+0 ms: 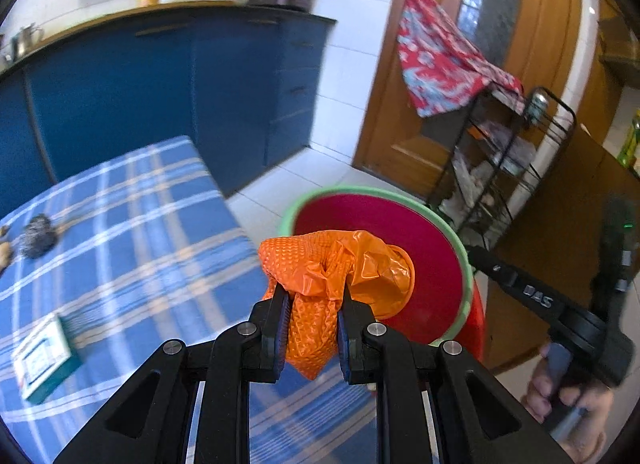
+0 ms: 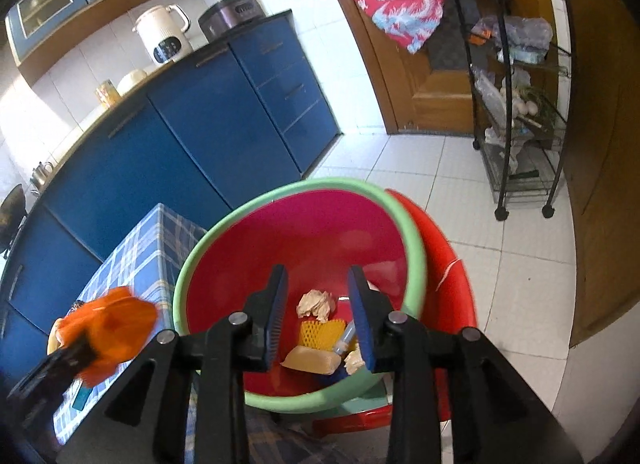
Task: Collect trash
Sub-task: 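Carry the orange bag and blue piece to the red bin with both tools, then open both grippers over the red bin to drop the items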
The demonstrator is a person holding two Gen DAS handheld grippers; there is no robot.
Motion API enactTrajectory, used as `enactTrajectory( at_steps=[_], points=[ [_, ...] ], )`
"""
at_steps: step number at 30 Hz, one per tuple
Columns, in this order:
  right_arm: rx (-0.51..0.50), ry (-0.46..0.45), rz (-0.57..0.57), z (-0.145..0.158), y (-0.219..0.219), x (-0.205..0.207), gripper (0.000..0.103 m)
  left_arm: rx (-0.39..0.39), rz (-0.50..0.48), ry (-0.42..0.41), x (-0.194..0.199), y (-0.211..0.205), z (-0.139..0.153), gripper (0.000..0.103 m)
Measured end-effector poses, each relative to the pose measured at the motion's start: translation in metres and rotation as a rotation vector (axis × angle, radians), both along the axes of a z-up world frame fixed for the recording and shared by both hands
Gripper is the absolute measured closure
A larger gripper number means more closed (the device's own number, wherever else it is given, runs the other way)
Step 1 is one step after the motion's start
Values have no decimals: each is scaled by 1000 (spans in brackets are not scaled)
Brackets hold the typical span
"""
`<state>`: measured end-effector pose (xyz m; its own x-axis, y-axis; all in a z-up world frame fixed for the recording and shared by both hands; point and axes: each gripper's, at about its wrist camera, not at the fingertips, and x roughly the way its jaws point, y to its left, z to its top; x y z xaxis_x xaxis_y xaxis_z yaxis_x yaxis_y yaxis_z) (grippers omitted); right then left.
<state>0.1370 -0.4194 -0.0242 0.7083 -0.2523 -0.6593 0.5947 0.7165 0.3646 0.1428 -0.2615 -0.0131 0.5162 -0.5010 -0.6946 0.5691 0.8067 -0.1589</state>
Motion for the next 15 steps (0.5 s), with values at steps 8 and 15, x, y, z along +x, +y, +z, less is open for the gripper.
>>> enactTrajectory(
  at_steps=[8,15],
  points=[
    [-25,-26,-8,9,-2,-24,68,42,-54,29,5,-39,-23,83],
    [3,-30,-20,3,-6,-34,68,58,-97,44,10,-59,-30,52]
  ],
)
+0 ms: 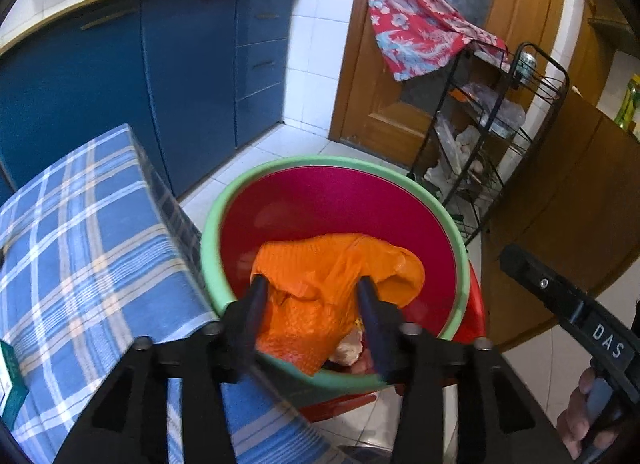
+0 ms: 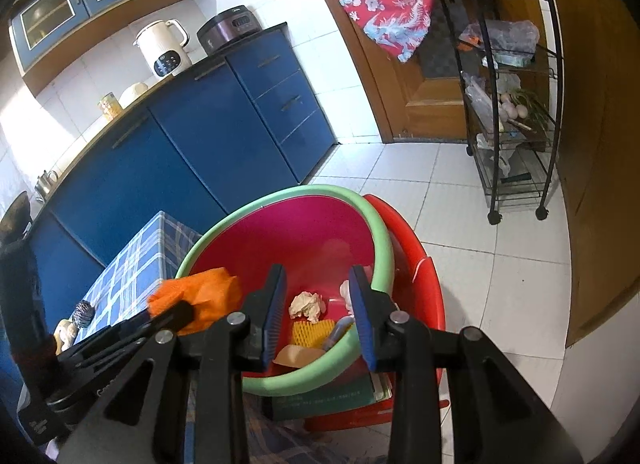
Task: Collect trash
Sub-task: 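Open both grippers over the red bin to drop the items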
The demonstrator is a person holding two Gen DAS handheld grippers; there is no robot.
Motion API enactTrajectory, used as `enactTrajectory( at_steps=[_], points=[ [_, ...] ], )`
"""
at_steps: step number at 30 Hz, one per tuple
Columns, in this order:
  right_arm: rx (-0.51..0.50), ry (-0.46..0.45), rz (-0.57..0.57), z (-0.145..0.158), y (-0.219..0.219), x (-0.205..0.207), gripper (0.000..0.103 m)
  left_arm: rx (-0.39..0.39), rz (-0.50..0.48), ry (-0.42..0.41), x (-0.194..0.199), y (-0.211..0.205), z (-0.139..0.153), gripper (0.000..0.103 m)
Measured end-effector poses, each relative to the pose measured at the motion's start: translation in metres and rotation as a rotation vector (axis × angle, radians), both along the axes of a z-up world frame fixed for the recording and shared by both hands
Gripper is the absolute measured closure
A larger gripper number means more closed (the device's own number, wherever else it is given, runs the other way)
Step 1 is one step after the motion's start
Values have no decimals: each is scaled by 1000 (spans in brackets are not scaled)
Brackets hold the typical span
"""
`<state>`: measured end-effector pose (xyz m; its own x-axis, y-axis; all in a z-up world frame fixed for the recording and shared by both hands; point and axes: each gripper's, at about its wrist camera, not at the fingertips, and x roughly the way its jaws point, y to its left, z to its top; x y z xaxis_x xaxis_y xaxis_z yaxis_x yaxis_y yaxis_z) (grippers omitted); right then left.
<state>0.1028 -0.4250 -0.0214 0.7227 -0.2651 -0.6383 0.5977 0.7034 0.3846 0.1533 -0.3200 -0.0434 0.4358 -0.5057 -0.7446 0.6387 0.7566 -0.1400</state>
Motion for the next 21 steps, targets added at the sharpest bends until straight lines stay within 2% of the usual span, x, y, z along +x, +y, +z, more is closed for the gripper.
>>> enactTrajectory(
  at_steps=[9,14,16,21],
  points=[
    [8,1,4,-1,1,-4,68,-10,11,-14,1,10,11,50],
    [17,-6,32,2,10,-4,68,-13,36,-26,4,31,20,50],
    [17,-10,45,4,16,-4,63,-10,52,-30,4,41,23,50],
    [26,-19,92,7,32,-1,62,11,107,-48,7,74,26,50]
  ],
)
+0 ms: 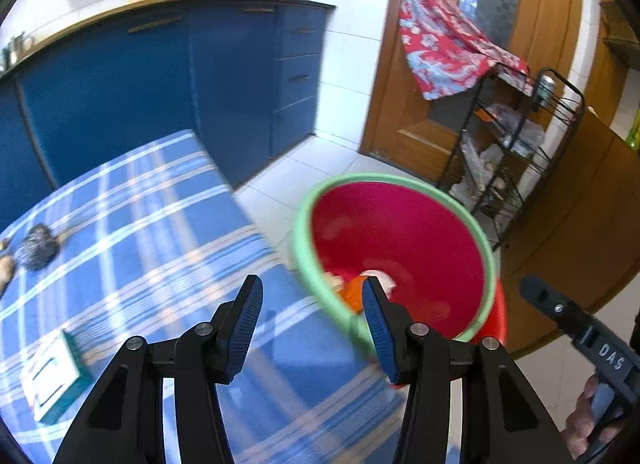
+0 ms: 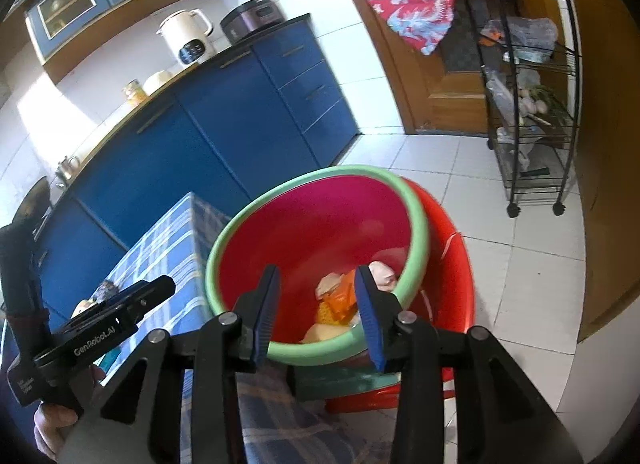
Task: Collect trash
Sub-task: 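Open both grippers over the red bin to drop the items, then move the left tool back to the table and grasp the white medicine box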
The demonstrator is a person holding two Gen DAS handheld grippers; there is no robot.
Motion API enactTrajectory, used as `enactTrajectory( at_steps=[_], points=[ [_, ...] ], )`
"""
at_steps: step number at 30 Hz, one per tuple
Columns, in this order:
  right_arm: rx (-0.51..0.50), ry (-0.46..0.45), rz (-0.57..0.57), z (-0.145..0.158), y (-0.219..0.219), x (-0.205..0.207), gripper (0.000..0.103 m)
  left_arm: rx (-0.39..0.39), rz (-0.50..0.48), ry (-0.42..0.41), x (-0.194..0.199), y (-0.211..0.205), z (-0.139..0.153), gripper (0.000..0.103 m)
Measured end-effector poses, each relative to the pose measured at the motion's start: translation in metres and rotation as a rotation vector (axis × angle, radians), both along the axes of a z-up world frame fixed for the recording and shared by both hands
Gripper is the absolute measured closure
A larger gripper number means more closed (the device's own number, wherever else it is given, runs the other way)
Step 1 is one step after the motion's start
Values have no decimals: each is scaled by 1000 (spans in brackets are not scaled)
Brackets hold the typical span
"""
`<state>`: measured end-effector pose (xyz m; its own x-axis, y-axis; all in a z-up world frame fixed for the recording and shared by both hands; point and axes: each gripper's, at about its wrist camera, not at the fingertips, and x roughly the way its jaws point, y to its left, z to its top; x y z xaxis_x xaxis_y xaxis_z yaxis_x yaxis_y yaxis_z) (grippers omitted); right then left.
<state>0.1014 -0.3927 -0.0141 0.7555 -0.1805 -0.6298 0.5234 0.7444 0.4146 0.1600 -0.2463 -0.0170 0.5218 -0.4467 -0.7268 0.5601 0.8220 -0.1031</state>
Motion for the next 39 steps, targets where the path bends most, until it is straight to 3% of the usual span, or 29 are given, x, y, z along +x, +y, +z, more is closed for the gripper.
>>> enactTrajectory(
  at_steps=[16,26,32,39],
  points=[
    [6,18,105,4,46,15,61,66,287,5,40,123,0,50],
    [-9,44,142,3,65,24,61,75,456,101,63,200,-20,50],
    [-25,58,149,4,73,25,61,40,483,165,60,220,-30,50],
    [-27,58,154,6,75,25,61,28,433,189,33,219,-29,50]
  ],
)
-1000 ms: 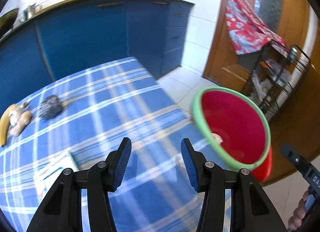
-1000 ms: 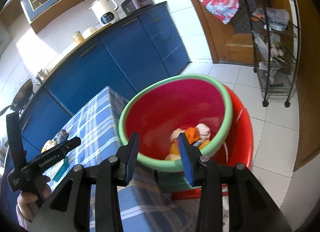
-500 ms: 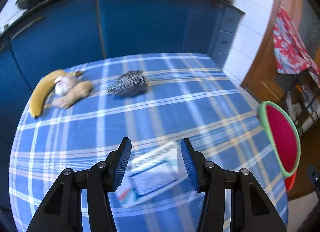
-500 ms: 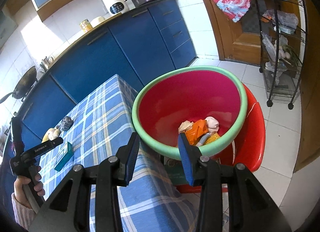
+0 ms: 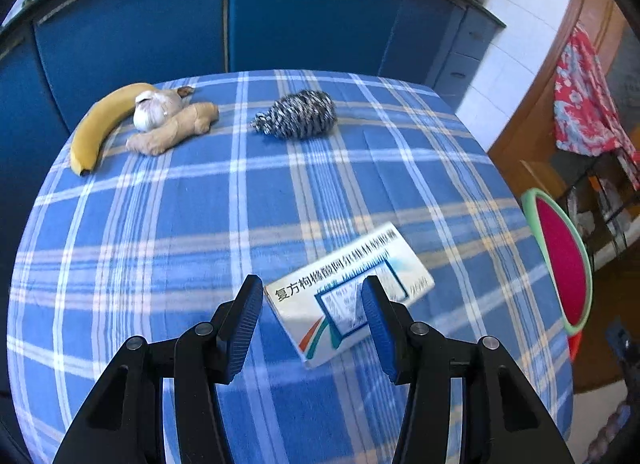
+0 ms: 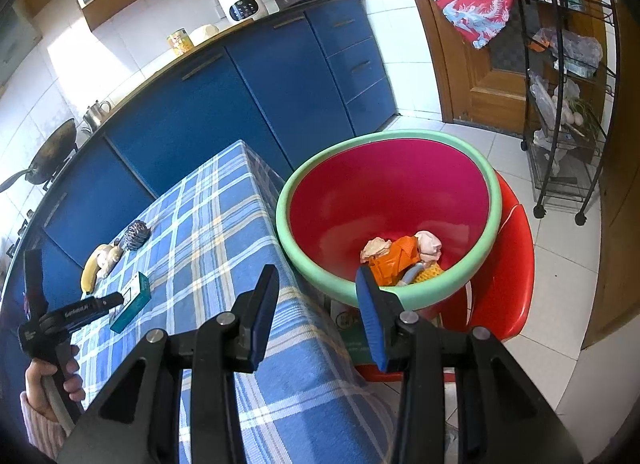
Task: Collect trash
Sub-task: 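Move the left tool back to the table and grasp the white medicine box, then lift the medicine box with the left gripper while the right grasps the steel wool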
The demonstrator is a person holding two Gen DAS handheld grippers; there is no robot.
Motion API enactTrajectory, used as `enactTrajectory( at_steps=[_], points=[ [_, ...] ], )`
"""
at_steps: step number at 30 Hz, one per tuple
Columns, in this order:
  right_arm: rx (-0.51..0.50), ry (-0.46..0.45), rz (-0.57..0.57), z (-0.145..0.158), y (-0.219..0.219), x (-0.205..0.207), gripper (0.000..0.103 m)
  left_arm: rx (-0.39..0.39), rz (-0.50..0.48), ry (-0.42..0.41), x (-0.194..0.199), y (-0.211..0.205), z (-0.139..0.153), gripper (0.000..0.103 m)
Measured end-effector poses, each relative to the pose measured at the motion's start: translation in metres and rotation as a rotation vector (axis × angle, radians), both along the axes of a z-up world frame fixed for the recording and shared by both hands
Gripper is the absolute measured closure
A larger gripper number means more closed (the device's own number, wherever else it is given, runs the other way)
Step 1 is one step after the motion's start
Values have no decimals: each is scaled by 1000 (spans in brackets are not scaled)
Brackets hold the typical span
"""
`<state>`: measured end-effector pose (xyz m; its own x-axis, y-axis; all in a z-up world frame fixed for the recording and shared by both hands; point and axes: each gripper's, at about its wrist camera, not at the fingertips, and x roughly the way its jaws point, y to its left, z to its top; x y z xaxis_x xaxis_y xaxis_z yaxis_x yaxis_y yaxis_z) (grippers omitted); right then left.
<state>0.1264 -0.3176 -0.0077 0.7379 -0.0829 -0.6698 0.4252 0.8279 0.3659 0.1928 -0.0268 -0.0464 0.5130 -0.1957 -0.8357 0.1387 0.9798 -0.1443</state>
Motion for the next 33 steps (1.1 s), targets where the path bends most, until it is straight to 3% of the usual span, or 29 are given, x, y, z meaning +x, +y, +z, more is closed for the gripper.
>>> enactTrajectory(
  at_steps=[14,17,30,31,32,33],
  points=[
    [-1,-7,8,5,6,-4,61,-47,-153,67,-37,-30,-6,45],
    [-3,-8,9,6,7,-4,61,-21,-157,57,-37,-37,-7,40],
    [-7,5,25,7,13,0,61,27,-166,-24,-22,-54,-14,40],
    [-8,6,28,8,13,1,61,27,-166,-28,-23,-54,-14,42],
    [-10,7,32,8,15,3,61,29,-166,-32,-23,-54,-14,50],
    [-13,8,36,8,16,4,61,33,-166,-37,-23,-54,-14,49]
  ],
)
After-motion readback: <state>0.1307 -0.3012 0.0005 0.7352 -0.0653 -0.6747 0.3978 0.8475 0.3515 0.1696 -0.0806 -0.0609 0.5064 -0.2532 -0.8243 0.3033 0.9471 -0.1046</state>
